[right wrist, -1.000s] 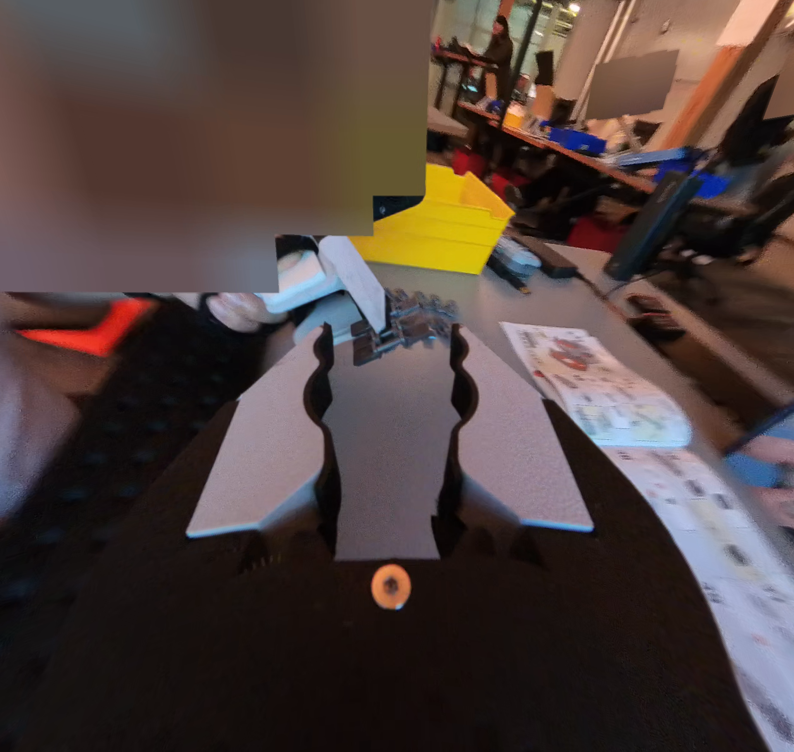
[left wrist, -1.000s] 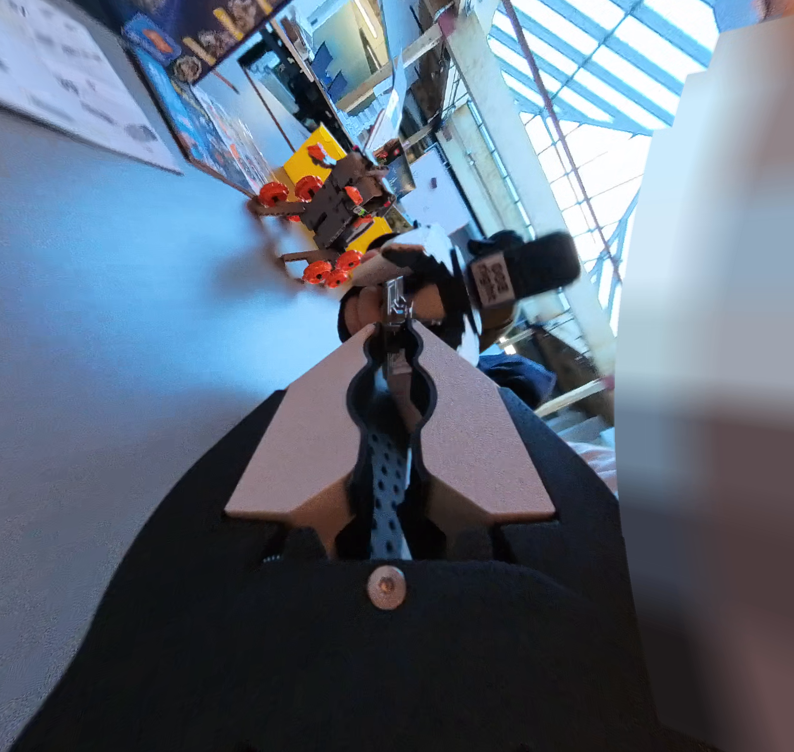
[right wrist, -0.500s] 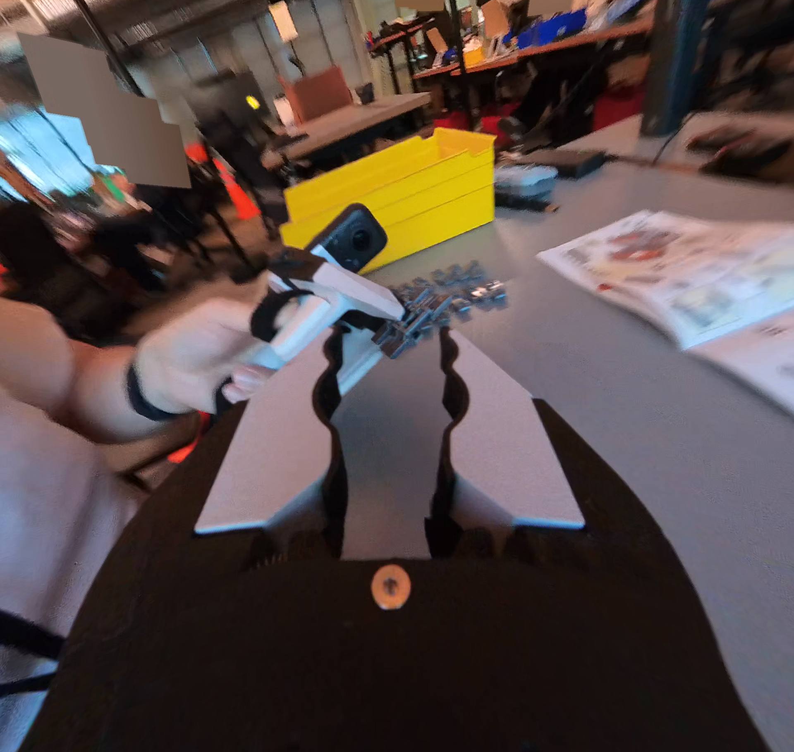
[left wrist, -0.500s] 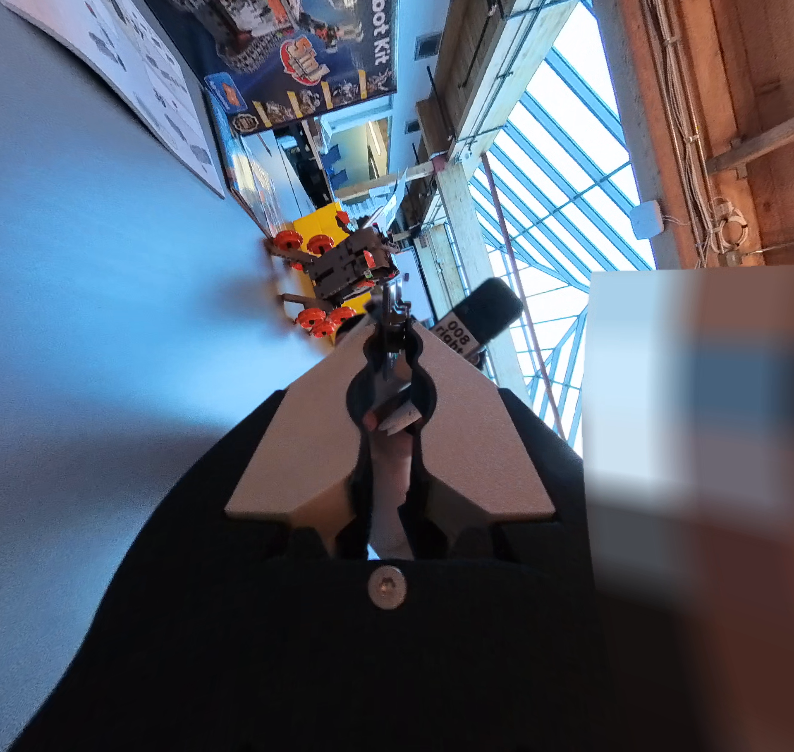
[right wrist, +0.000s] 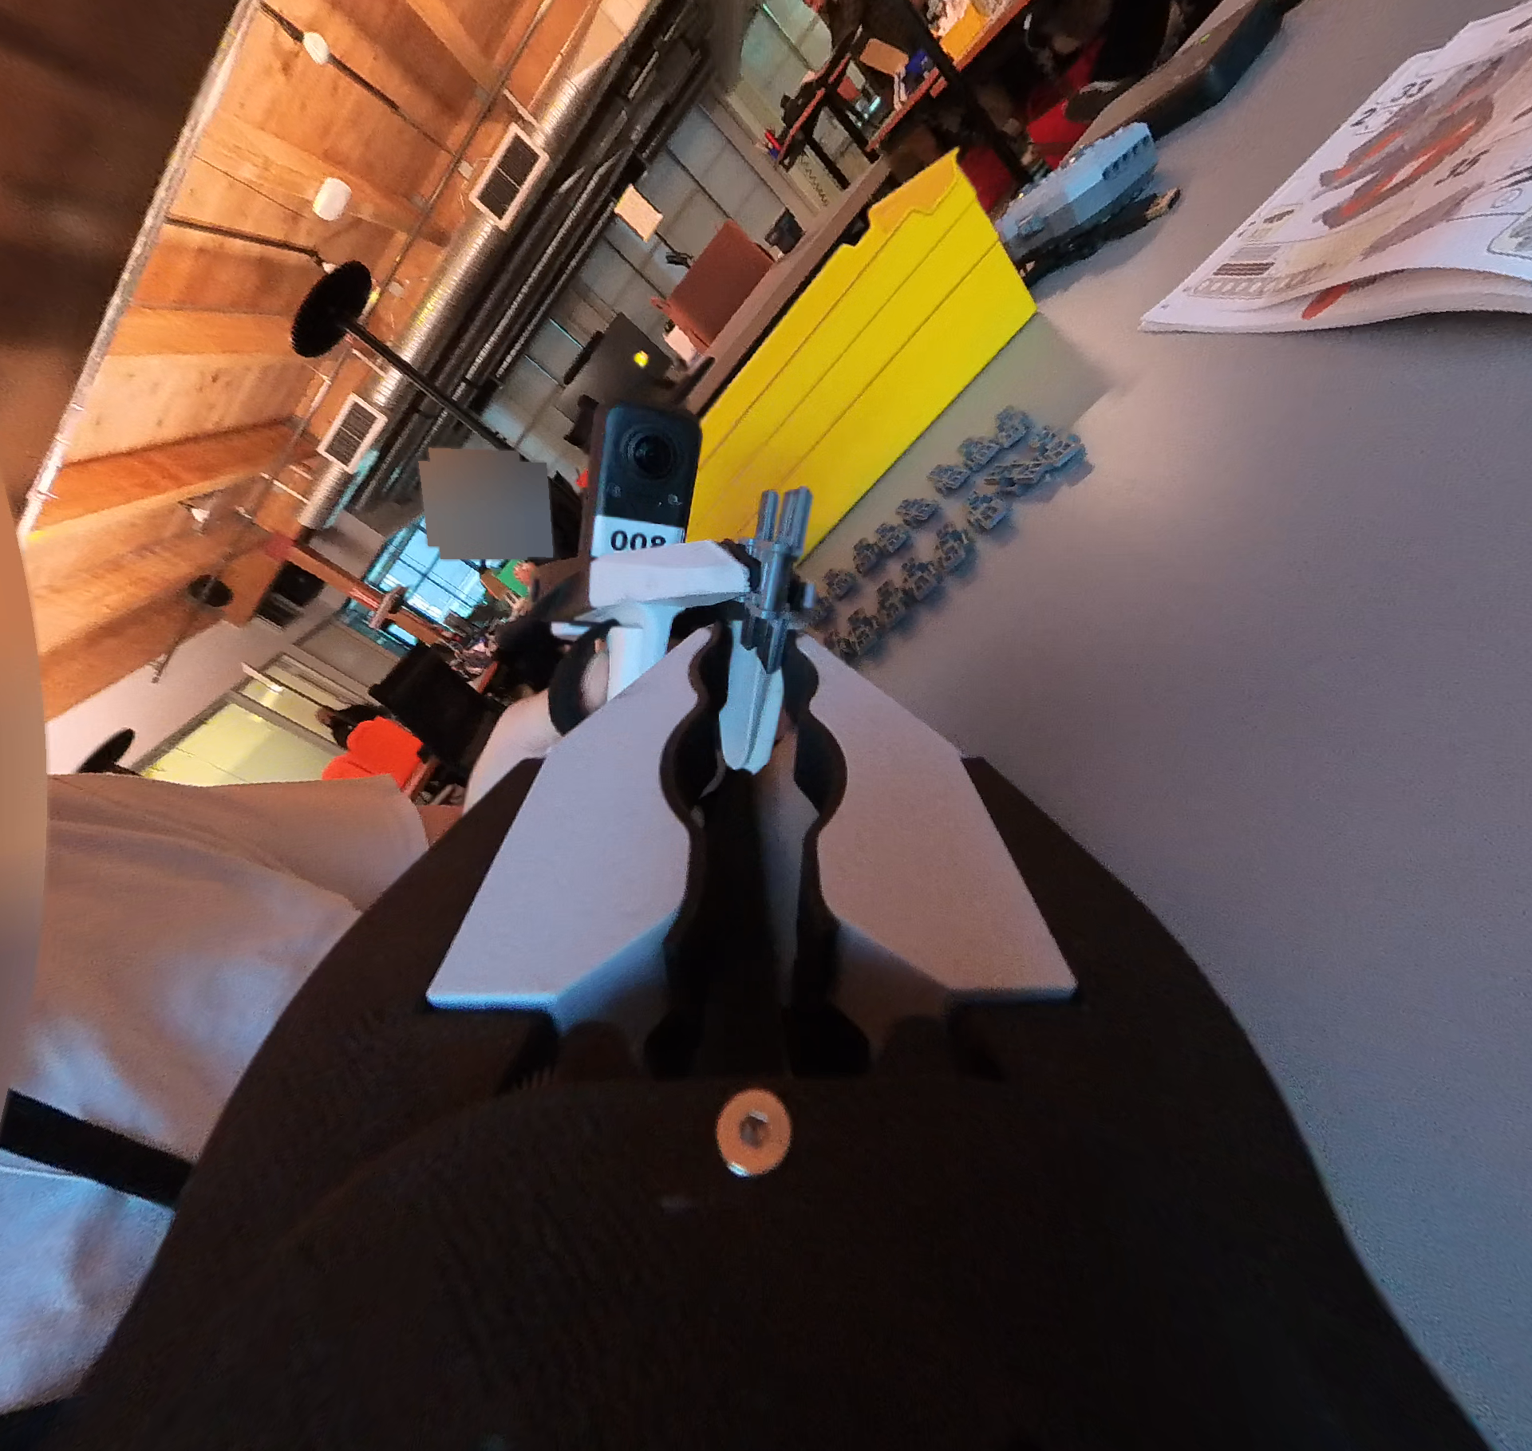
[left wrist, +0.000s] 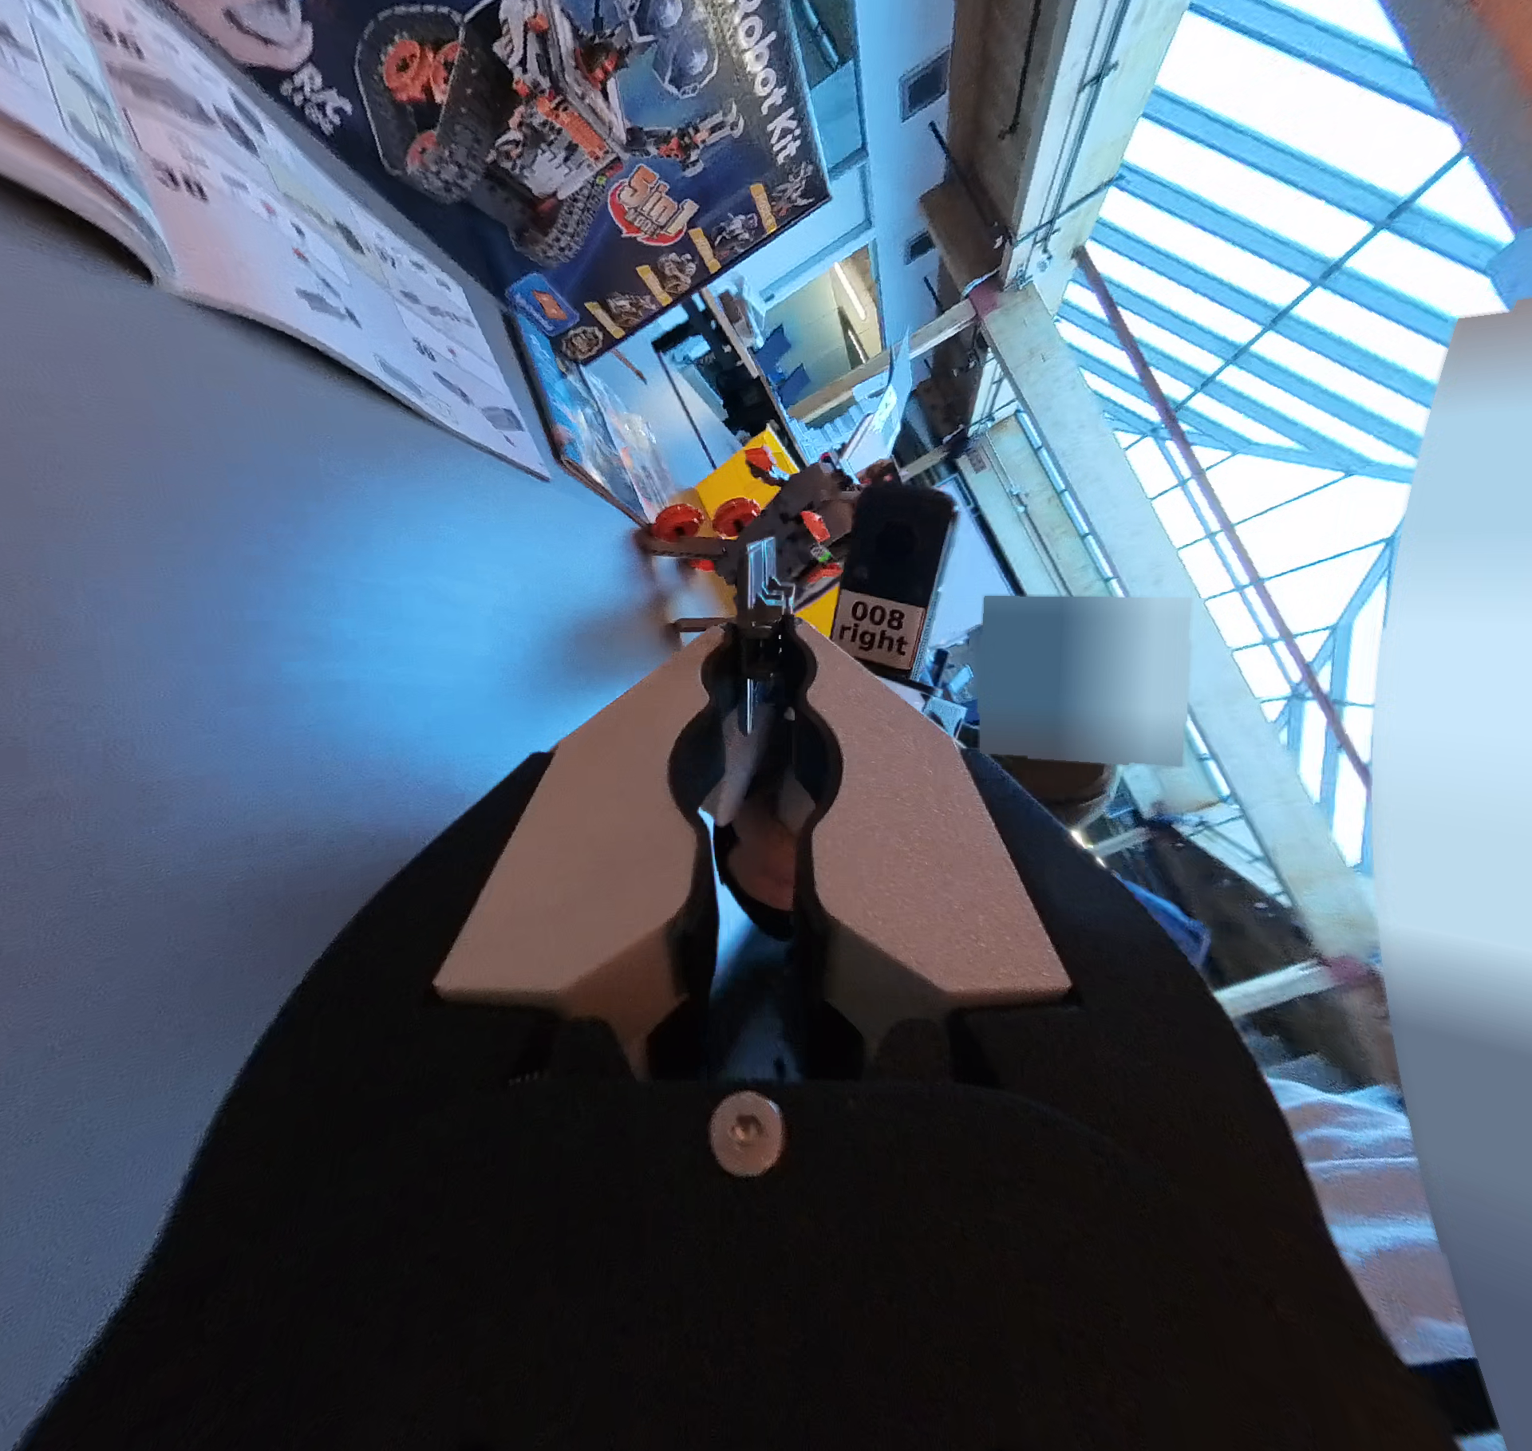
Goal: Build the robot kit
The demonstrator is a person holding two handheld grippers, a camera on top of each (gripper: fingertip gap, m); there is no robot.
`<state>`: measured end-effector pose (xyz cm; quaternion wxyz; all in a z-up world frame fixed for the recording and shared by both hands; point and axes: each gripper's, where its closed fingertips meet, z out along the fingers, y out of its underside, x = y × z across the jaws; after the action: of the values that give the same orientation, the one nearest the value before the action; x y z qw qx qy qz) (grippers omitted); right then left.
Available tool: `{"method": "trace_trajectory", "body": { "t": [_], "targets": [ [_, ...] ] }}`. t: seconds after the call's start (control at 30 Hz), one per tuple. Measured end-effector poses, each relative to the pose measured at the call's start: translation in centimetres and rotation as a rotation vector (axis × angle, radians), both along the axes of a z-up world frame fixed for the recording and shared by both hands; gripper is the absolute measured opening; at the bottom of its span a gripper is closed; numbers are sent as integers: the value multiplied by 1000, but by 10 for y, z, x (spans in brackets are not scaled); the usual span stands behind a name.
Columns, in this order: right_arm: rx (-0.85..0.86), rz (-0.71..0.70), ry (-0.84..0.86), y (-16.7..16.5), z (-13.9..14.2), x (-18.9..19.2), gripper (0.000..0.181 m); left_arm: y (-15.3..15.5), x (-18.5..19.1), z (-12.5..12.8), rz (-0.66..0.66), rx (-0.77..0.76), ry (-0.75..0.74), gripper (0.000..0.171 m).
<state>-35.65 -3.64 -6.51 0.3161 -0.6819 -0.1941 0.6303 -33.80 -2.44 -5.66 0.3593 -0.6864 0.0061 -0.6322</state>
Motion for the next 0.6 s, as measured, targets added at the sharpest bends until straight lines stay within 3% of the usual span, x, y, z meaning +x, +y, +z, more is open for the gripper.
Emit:
{"method": "trace_trajectory", "body": {
  "t": [0.2,0.6],
  "targets": [
    [-62,47,56,-3,2,-2,8,-1,6,4,9,58,-2,7],
    [-26,81,51,-8,4,0,1,-8,13,8,-24,120,-19,7]
  ]
}}
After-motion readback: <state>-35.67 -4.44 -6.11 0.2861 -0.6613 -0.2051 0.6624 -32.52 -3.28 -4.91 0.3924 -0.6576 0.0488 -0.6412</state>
